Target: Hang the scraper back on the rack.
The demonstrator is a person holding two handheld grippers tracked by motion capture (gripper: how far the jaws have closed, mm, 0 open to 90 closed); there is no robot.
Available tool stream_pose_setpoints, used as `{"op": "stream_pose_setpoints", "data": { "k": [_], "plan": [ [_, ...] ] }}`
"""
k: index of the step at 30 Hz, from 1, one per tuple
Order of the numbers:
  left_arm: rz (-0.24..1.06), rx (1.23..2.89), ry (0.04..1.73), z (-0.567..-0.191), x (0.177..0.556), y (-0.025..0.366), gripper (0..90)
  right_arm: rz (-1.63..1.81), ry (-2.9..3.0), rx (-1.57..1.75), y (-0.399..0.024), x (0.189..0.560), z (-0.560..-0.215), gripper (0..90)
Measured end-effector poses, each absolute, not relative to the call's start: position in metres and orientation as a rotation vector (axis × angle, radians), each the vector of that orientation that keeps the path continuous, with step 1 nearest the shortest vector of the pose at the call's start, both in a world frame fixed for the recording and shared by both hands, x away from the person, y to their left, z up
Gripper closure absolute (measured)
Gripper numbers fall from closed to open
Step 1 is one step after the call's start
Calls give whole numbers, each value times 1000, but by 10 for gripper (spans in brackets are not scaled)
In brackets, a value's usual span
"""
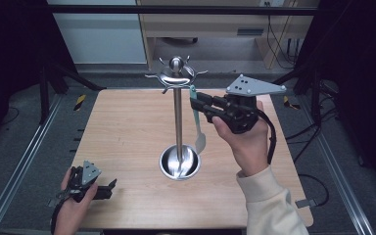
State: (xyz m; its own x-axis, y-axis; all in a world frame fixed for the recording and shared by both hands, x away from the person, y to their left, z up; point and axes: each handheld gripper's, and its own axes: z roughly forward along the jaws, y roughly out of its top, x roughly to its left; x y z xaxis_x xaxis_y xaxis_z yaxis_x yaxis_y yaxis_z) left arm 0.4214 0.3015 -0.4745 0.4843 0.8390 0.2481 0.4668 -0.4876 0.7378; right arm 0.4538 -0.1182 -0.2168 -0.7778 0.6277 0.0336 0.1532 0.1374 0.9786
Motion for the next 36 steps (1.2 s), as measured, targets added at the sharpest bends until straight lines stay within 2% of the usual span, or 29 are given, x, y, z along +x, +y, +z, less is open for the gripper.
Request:
{"op": "stream_pose_setpoints", "data": {
  "k": [30,36],
  "plan": [
    [807,2145,1069,-475,422,301,27,1682,2037,754,-118,454,-218,733],
    [802,2147,1069,-475,422,301,27,1669,2038,754,-120,452,-219,645]
  ]
}}
